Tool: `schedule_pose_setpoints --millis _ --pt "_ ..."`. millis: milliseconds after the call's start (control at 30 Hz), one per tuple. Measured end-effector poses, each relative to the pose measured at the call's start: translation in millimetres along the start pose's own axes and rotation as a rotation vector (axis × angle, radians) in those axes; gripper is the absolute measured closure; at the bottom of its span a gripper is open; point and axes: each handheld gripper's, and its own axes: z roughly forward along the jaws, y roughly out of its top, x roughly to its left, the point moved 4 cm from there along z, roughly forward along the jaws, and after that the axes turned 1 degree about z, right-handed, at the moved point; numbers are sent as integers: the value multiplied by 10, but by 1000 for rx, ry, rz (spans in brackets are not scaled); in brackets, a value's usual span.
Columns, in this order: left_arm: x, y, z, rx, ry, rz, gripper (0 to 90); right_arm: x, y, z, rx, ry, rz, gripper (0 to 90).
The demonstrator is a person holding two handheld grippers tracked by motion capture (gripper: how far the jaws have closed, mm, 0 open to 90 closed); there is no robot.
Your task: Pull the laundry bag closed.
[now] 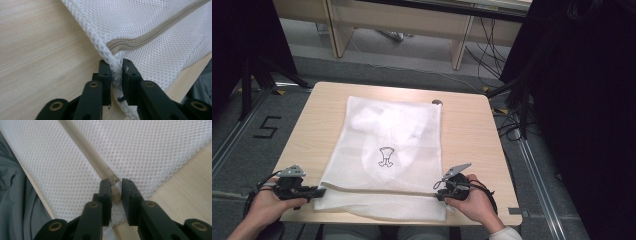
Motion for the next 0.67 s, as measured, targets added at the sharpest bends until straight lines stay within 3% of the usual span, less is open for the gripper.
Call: schedule_pose_setpoints --millis 33,100,133,167,267,333,400,433,467,500,533,600,633,667 --pt "-2 6 16 -30 11 -13 740 -8 7 -4 -20 1 14 739" --pt "37 15 -29 -5 31 36 661 -25 14 -35 -71 -2 61 708" --pt "14 39 -7 -65 37 -1 624 -36 20 -38 -97 -3 68 700" --pt "20 51 -13 -78 39 4 583 -54 31 -39 -141 -2 65 690" --pt "25 110 -47 -149 55 9 488 -87 41 -91 -164 -13 102 662" --pt "25 132 -58 -178 57 6 446 -116 53 -90 -208 -20 132 651" --pt "38 140 -63 -191 50 1 409 -141 41 -105 -197 -23 160 646" --pt "41 143 -62 -197 56 -1 399 -146 45 -80 -221 -23 180 643" --pt "37 142 -64 -194 64 -8 386 -155 32 -79 -199 -42 217 643" --pt "39 144 -68 -194 66 -3 378 -141 32 -94 -195 -11 208 643" --pt "38 147 -70 -198 69 2 371 -173 28 -100 -190 -18 190 643" --pt "25 156 -67 -209 59 10 369 -178 25 -98 -186 -10 211 643" --pt "21 161 -69 -211 64 18 369 -181 34 -71 -217 -24 232 640" --pt "12 166 -71 -208 59 18 369 -184 32 -73 -215 -12 226 639"
